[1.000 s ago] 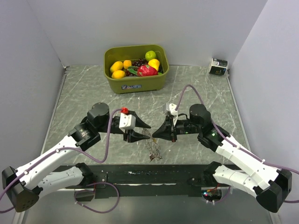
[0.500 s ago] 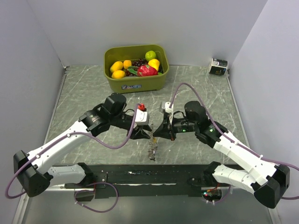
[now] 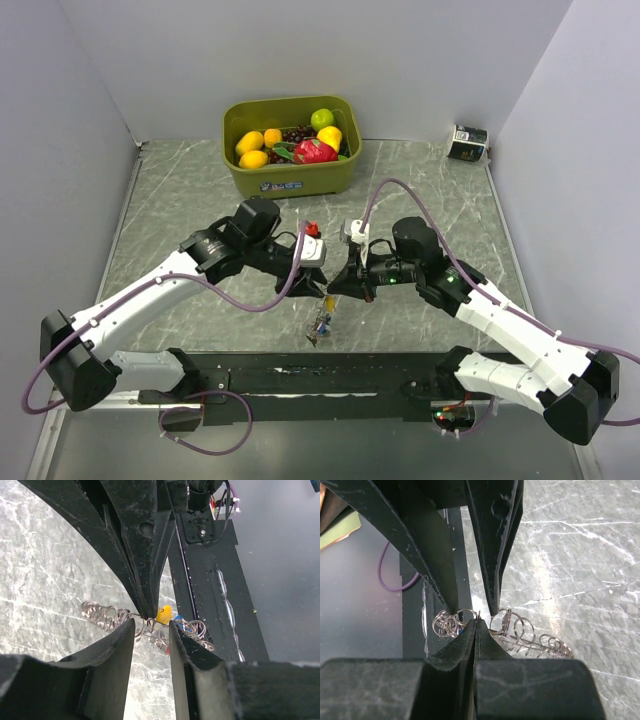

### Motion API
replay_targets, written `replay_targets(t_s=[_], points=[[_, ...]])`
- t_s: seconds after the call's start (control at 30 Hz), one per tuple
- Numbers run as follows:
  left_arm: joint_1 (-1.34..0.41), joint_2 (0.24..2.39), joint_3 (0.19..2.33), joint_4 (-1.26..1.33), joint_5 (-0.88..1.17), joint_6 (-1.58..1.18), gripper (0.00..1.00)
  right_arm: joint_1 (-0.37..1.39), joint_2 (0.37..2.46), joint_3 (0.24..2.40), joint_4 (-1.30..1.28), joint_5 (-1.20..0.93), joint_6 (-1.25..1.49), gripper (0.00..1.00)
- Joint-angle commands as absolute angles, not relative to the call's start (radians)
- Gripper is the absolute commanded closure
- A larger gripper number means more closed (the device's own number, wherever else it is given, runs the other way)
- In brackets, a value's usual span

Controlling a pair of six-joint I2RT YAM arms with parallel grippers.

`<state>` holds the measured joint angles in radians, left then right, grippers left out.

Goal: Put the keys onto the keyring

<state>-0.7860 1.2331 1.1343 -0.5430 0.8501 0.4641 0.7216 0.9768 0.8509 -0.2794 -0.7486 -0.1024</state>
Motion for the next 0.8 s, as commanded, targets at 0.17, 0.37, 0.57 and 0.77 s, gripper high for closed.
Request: replay_targets(t_s=[0.17,0.37,0.57,0.77], points=[[-0.788,1.264,1.155,-0.531,0.914,0.495,0.66,0.727,0.945,0.881,-0.212,-0.745,-0.106,1.00],[-0.788,1.275,1.161,-0.537,0.917,0.497,0.72,0.729,0.924,0.859,-0.186,-0.742,-0.097,1.00],[-0.790,1.279,1.166,-0.534,0.922,0.495,0.87,0.729,0.925,0.861,-0.183,-0.756,-0.097,1.00],[-0.790,1.270,1.163,-0.517,0.936,0.492,0.99,0.729,0.936,0.865,-0.187,-0.762,-0.097,1.00]])
